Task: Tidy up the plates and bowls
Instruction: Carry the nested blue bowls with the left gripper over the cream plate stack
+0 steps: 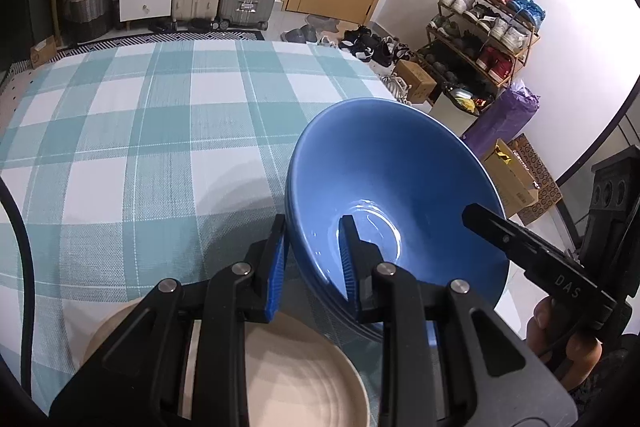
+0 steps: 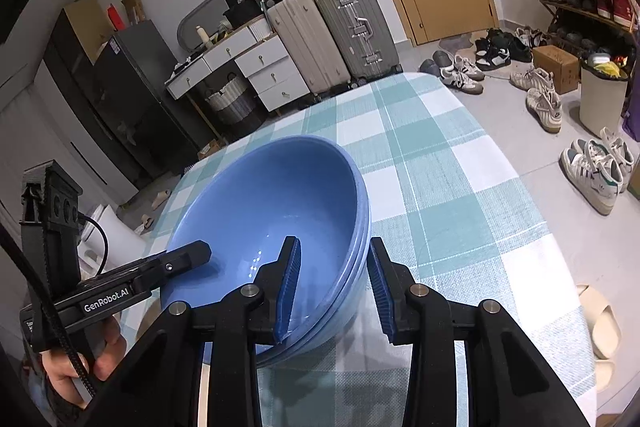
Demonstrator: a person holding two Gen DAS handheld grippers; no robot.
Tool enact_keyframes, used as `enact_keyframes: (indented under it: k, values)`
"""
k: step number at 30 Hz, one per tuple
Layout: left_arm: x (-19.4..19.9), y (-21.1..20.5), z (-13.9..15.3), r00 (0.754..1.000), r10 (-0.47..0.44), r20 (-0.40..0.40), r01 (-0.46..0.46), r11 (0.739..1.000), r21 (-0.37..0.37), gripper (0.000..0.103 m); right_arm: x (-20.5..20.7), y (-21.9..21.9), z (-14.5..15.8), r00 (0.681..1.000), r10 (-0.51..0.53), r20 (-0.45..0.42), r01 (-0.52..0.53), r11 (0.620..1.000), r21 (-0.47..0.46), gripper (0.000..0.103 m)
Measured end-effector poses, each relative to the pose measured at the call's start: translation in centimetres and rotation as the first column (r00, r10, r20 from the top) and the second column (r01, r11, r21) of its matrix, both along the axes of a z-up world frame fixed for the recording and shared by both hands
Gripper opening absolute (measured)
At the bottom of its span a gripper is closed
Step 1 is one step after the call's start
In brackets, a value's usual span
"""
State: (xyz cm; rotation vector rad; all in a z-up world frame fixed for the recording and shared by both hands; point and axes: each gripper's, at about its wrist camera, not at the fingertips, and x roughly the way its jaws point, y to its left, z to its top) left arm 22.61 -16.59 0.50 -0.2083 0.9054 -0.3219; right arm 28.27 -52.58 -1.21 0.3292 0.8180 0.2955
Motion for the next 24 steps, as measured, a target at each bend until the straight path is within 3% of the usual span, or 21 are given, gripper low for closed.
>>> enact_keyframes:
  k: [10, 24]
  values:
    - [-3.8, 1.0, 4.2, 0.998, 0.007, 0.066, -0.006, 1.000, -0.008, 0.022, -2.8, 0.5, 3.3, 0.998, 0.019, 0.065, -0.019, 1.000, -0.004, 0.036]
    - [-11.5, 5.6, 8.7, 0.991, 0.069, 0.116, -0.068, 0.998, -0.010, 0.022, -7.6, 5.0, 6.6, 0.989, 0.090, 0.119, -0.090, 0.996, -0.002, 0.036]
